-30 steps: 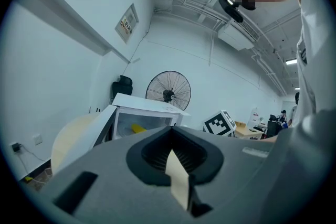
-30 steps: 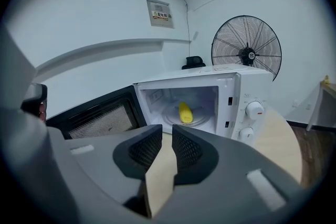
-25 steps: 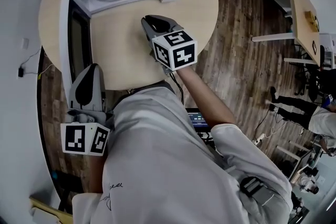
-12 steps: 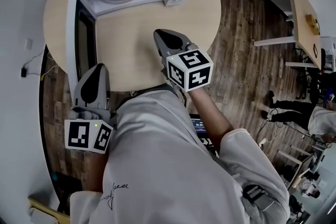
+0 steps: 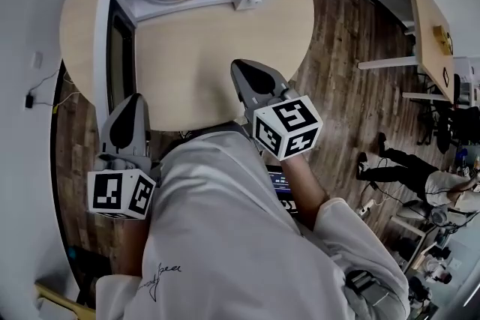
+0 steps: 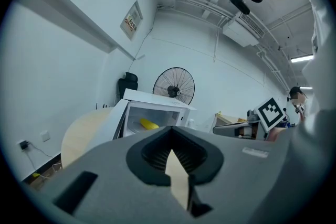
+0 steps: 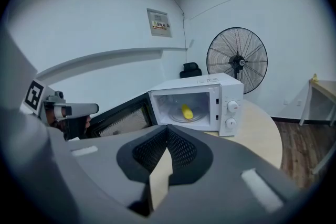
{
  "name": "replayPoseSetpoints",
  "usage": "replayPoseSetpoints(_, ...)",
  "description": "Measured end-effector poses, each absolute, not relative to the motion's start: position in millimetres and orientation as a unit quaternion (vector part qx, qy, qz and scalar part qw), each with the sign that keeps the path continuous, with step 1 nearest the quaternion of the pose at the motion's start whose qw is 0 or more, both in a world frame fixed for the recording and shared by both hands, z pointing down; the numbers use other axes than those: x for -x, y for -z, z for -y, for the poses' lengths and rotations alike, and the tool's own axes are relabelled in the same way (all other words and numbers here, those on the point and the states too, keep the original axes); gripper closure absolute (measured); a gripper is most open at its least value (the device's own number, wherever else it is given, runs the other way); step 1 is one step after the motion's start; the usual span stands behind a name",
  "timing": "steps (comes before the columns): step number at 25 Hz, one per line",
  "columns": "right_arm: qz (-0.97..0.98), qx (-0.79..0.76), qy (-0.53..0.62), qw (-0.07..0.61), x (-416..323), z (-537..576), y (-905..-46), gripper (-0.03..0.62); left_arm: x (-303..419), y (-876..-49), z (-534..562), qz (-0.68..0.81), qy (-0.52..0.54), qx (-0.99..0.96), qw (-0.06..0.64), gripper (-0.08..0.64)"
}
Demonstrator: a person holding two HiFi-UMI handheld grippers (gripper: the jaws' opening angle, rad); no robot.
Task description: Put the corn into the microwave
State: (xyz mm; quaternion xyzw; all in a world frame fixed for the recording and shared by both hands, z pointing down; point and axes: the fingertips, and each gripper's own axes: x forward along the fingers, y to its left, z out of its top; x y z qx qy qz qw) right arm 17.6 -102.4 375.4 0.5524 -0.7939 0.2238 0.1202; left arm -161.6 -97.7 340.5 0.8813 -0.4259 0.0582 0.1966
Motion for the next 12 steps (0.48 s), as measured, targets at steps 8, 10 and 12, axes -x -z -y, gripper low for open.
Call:
replayPoseSetpoints(8, 0.791, -0.558, -0.223, 0.113, -25.0, 91.1, -362.0, 0.581, 161.3, -346.3, 98.7, 0.426, -0.065, -0.877, 0.215, 0.572)
replayPoseSetpoints(10, 0.791, -0.559, -0.225, 0.107, -27.5, 90.2, -358.7, 0.581, 160.6, -345.1, 100.1, 0.426, -0.065, -0.876, 0.216, 0.572)
replayPoseSetpoints(12, 0.793, -0.557, -0.221, 0.107, -29.4, 88.8, -355.4, 0.581, 161.2, -343.7, 101.1, 0.429, -0.065, -0.875, 0.217, 0.572)
